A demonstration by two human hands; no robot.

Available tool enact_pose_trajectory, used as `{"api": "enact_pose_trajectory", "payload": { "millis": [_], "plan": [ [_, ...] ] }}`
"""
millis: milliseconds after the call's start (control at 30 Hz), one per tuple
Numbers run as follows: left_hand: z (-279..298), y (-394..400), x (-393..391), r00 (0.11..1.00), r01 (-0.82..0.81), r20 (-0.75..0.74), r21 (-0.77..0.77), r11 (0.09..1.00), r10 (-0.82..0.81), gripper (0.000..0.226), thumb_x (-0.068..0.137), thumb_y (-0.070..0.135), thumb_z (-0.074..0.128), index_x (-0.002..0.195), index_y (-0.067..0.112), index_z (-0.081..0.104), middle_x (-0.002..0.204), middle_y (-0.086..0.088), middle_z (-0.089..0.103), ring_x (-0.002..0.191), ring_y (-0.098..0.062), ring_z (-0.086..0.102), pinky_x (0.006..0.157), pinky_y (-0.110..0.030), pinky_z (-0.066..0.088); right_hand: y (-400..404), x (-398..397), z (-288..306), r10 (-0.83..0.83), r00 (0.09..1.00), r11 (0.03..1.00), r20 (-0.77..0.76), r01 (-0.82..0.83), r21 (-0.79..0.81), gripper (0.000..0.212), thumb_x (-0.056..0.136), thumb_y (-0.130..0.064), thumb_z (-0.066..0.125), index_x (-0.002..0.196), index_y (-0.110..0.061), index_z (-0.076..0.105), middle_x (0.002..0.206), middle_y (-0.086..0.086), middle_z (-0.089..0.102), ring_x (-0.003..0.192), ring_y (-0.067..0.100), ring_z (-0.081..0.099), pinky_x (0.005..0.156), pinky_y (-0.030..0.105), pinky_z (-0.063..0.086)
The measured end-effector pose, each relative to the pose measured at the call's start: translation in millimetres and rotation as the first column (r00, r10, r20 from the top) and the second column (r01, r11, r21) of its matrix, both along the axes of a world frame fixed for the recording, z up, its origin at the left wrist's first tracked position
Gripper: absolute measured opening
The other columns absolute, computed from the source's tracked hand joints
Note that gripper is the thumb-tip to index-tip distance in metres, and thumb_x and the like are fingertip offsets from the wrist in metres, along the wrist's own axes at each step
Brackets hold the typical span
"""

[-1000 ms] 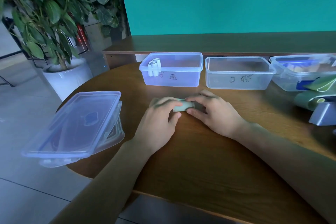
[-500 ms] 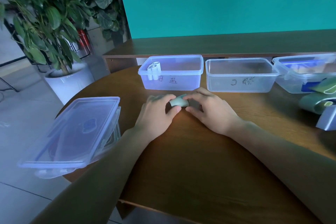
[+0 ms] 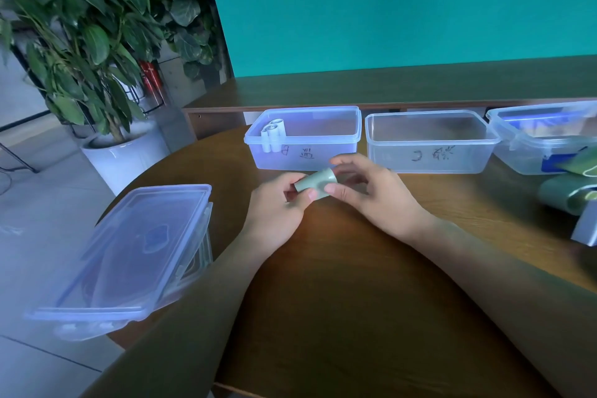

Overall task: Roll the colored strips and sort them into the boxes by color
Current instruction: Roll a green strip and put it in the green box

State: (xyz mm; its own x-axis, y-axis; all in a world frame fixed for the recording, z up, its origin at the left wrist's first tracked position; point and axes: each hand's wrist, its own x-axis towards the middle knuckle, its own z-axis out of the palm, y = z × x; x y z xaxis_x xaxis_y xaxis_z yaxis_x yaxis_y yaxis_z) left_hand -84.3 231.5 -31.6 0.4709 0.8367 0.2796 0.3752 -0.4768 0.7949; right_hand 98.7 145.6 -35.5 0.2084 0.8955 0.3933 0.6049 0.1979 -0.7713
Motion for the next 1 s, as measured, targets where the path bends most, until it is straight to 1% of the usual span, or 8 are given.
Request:
{"api": "enact_pose_trajectory", "payload": {
  "millis": [133, 200, 300, 467, 633, 733, 867, 1000],
  "plan": [
    [-2, -9, -1, 0.985, 0.033, 0.172, -0.095, 0.995, -0.017, 0.026, 0.091, 0.025, 0.071, 0.117, 0.029, 0.071, 0.104, 0.017, 0.073, 0.1, -0.002, 0.067, 0.096, -0.033, 0.054, -7, -8, 4, 0.03, 0.963, 0.999, -0.266, -0.023, 0.027, 0.064, 0.073, -0.041, 0.082, 0.131, -0.022, 0.06, 0.114, -0.009, 0.071, 0.095, 0.009, 0.071, 0.064, 0.027, 0.059],
    [-2, -13, 0, 0.97, 0.048, 0.241, -0.14, 0.989, -0.013, 0.026, 0.091, 0.022, 0.072, 0.117, 0.025, 0.071, 0.105, 0.013, 0.075, 0.101, -0.005, 0.068, 0.098, -0.037, 0.054, -6, -12, 2, 0.018, 0.933, 0.998, -0.36, 0.005, 0.063, 0.054, 0.074, -0.033, 0.086, 0.121, -0.018, 0.063, 0.106, -0.001, 0.074, 0.091, 0.017, 0.073, 0.066, 0.036, 0.062],
    [-1, -18, -2, 0.95, 0.106, 0.31, -0.188, 0.976, -0.044, 0.028, 0.09, 0.017, 0.075, 0.118, 0.02, 0.07, 0.107, 0.009, 0.075, 0.103, -0.008, 0.069, 0.097, -0.034, 0.054, -7, -17, 0, 0.045, 0.898, 0.993, -0.438, 0.008, 0.12, 0.033, 0.08, -0.016, 0.085, 0.106, -0.011, 0.066, 0.099, 0.006, 0.075, 0.089, 0.024, 0.073, 0.069, 0.034, 0.06],
    [2, -22, -4, 0.935, 0.173, 0.342, -0.219, 0.96, -0.091, 0.03, 0.088, 0.024, 0.078, 0.117, 0.022, 0.071, 0.106, 0.008, 0.076, 0.103, -0.01, 0.07, 0.092, -0.035, 0.056, -11, -18, 2, 0.031, 0.901, 0.989, -0.433, 0.033, 0.141, 0.025, 0.083, -0.009, 0.082, 0.103, -0.01, 0.068, 0.091, 0.007, 0.075, 0.075, 0.019, 0.07, 0.079, 0.027, 0.057],
    [5, -25, -4, 0.936, 0.224, 0.316, -0.197, 0.954, -0.155, 0.03, 0.088, 0.024, 0.076, 0.117, 0.03, 0.07, 0.103, 0.008, 0.077, 0.101, -0.009, 0.072, 0.087, -0.026, 0.055, -16, -17, 6, 0.094, 0.906, 0.987, -0.413, -0.032, 0.155, 0.012, 0.087, -0.011, 0.078, 0.099, -0.011, 0.077, 0.085, 0.0, 0.076, 0.075, 0.011, 0.067, 0.076, 0.02, 0.052],
    [4, -24, -5, 0.954, 0.18, 0.274, -0.196, 0.964, -0.122, 0.038, 0.082, 0.02, 0.082, 0.116, 0.025, 0.065, 0.103, 0.009, 0.076, 0.099, -0.009, 0.071, 0.094, -0.037, 0.057, -18, -17, 3, 0.091, 0.933, 0.989, -0.348, -0.045, 0.137, 0.015, 0.09, -0.011, 0.076, 0.103, -0.016, 0.079, 0.085, -0.005, 0.077, 0.072, 0.009, 0.065, 0.075, 0.019, 0.051],
    [2, -26, -8, 0.992, 0.062, 0.11, -0.076, 0.995, -0.054, 0.054, 0.078, 0.033, 0.083, 0.123, 0.037, 0.054, 0.103, 0.012, 0.072, 0.097, 0.002, 0.066, 0.089, -0.024, 0.053, -20, -18, 1, 0.078, 0.967, 0.993, -0.241, -0.053, 0.109, 0.019, 0.093, -0.011, 0.072, 0.111, -0.016, 0.078, 0.089, -0.011, 0.077, 0.074, 0.001, 0.066, 0.076, 0.015, 0.049],
    [1, -30, -12, 0.995, 0.1, 0.013, 0.091, 0.991, -0.102, 0.053, 0.085, 0.029, 0.079, 0.131, 0.043, 0.057, 0.115, 0.023, 0.067, 0.103, 0.006, 0.062, 0.092, -0.016, 0.052, -23, -16, 0, 0.049, 0.992, 0.997, -0.119, -0.043, 0.06, 0.021, 0.093, -0.014, 0.073, 0.114, -0.016, 0.078, 0.097, -0.012, 0.077, 0.084, -0.001, 0.071, 0.082, 0.017, 0.052]
  ]
}}
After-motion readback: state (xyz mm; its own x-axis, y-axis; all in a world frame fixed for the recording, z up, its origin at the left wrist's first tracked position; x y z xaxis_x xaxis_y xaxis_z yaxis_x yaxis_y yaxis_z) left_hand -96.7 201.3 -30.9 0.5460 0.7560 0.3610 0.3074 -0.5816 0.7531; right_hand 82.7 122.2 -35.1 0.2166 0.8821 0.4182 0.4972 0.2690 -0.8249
